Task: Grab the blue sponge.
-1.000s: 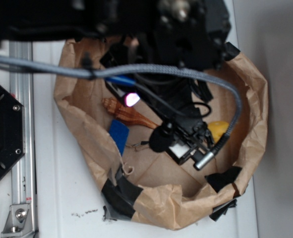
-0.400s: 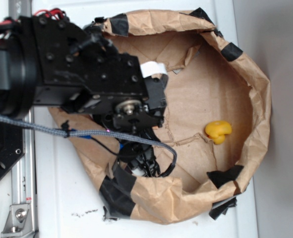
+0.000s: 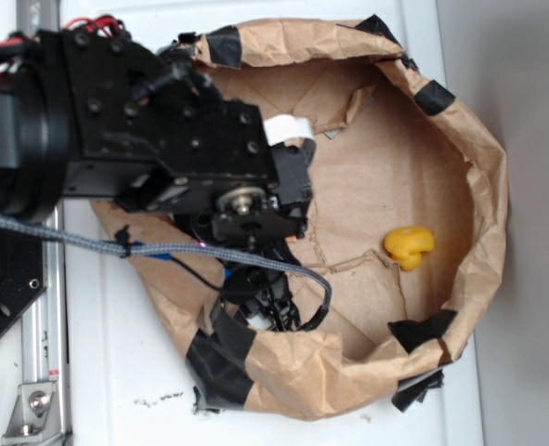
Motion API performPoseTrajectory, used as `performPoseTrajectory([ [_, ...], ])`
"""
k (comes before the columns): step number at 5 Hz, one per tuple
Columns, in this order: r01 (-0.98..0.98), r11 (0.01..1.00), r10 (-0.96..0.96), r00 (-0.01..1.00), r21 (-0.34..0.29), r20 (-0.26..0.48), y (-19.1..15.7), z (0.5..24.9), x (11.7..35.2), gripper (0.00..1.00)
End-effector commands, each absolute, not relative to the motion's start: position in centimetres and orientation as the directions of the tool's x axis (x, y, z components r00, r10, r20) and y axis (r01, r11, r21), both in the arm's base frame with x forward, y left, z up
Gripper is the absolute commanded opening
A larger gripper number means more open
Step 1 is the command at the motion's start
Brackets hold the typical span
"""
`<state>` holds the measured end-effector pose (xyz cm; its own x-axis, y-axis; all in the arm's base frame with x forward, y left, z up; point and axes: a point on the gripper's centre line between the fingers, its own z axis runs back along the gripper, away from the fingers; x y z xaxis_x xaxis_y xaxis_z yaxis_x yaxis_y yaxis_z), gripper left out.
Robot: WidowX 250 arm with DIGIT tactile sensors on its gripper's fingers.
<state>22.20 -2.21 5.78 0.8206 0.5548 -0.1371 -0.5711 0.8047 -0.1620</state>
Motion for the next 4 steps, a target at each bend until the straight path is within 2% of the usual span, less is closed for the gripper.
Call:
performPoseTrajectory([
  [1,-0.605,0.794,0.581,0.785,-0.061,-0.216,-0.8,2.1,19.1,1.00],
  [2,-0.579,0.815,0.563,0.796,-0.009,-0.223,-1.3,0.6,20.3,0.00],
  [3,-0.539,0.842,0.527,0.828,-0.012,-0.190,-1.9,2.1,21.8,0.00],
  [4,-0.446,0.892,0.445,0.895,-0.068,-0.034,-0.6,6.2,24.2,0.00],
])
